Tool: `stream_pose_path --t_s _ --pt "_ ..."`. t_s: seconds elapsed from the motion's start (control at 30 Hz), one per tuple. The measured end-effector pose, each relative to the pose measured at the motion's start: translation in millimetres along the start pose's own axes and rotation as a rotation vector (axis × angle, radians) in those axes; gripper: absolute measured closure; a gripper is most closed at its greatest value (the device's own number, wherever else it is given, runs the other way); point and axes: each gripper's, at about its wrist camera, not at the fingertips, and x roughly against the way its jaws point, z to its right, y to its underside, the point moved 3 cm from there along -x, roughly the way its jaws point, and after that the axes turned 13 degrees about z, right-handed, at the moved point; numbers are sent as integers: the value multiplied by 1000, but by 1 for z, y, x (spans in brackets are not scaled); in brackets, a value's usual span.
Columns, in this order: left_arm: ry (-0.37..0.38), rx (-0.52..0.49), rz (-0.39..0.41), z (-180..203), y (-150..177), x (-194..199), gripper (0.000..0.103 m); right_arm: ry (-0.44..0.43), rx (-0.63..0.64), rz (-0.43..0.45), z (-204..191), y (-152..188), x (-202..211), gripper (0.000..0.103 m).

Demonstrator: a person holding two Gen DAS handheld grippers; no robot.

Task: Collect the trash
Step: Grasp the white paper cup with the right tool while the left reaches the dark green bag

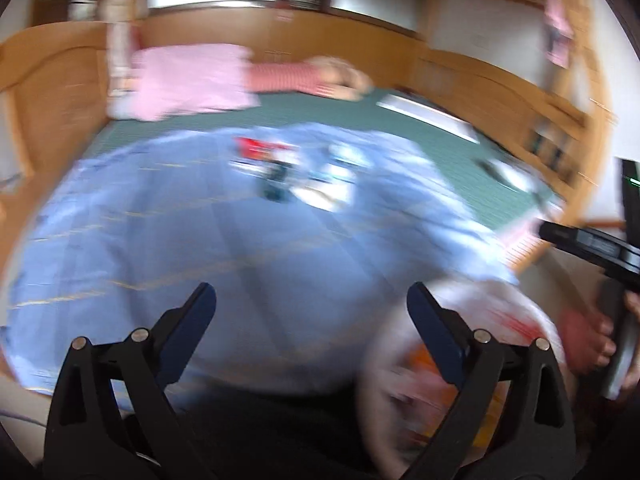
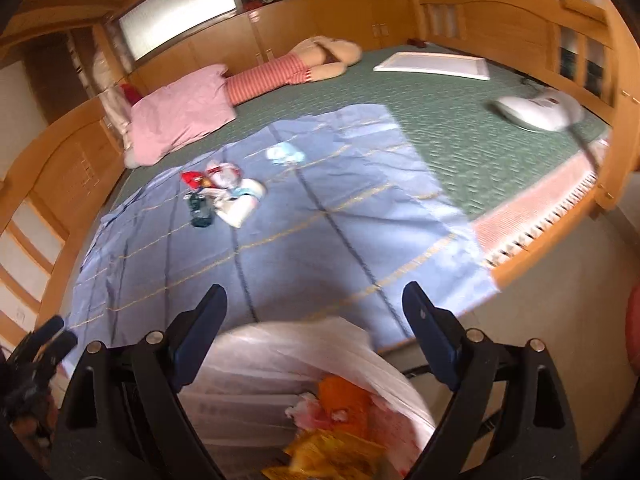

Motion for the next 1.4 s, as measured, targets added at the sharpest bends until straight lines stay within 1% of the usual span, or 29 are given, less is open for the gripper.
stream_pose_path --t_s 0.07,0.13,0.2,0.27,0.33,0.4,0.47,0.53,0.57,0.6,0.63,0.67,0.7,0.77,0.8,0.83,0.87,0.9,0.93,1.0,1.03,1.07,1.13,1.2,1.23,1.27,1.33,1.37,1.4 --pt "-123 31 24 -41 -10 -17 7 -51 27 -21 -26 -15 -29 16" --pt "-216 76 32 -81 -15 -33 7 -74 62 -25 -50 -26 -55 16" --pt "-262 111 20 -112 -14 -50 7 -107 118 -20 -85 -36 -92 16" --pt "-280 122 -7 -134 -8 -62 7 -139 161 -49 -124 -42 -135 16" --pt "-301 128 -14 -155 1 -72 7 -153 203 -68 -159 -44 -175 16" --pt "-340 147 -18 -174 18 -78 7 -128 255 -77 -188 -43 -215 16" --pt "-383 199 -84 -187 27 -81 7 -64 310 -84 -213 -41 -260 16" --pt "-335 257 -81 -194 25 -82 7 -32 354 -113 -228 -35 -296 16" --pt "-339 257 -81 -194 24 -80 7 14 390 -129 -234 -30 -321 16" --pt "-348 251 -81 -196 23 -80 7 49 408 -141 -236 -26 -336 17" --pt "-357 240 -78 -196 21 -79 7 76 420 -151 -237 -21 -350 20" --pt "-365 235 -76 -195 20 -76 7 84 428 -152 -239 -17 -358 34" --pt "-377 239 -78 -197 19 -75 7 85 443 -156 -240 -12 -364 57" --pt "-386 259 -87 -201 20 -73 7 47 440 -189 -244 -3 -369 65" --pt "-388 272 -90 -204 19 -72 7 9 407 -196 -246 -1 -365 66" --pt "-398 295 -94 -208 20 -69 7 -55 365 -222 -251 1 -359 66" --pt "-405 310 -92 -212 20 -67 7 -132 319 -260 -257 4 -353 67" --pt "-417 330 -85 -217 21 -64 7 -253 249 -315 -265 10 -343 67" --pt "-426 345 -81 -221 21 -61 7 -347 204 -358 -273 15 -335 67" --pt "-448 389 -67 -229 23 -54 7 -620 92 -512 -295 36 -315 66" --pt "-455 403 -64 -232 23 -52 7 -702 67 -572 -305 47 -307 66" --pt "-465 420 -61 -236 24 -51 7 -752 95 -625 -317 62 -297 65" --pt "-484 456 -60 -243 27 -48 7 -751 189 -662 -331 84 -288 61" --pt "-488 478 -61 -247 29 -48 7 -712 273 -686 -335 99 -289 52" --pt "-488 487 -70 -248 30 -48 7 -681 303 -686 -334 102 -290 45" --pt "-488 491 -74 -249 31 -48 7 -637 323 -657 -329 98 -291 44" --pt "-488 494 -79 -250 33 -48 7 -604 294 -554 -316 75 -282 40" --pt "-488 493 -81 -250 33 -48 7 -567 245 -456 -301 51 -279 32" --pt "-487 492 -82 -250 34 -48 7 -517 205 -367 -288 31 -278 22"
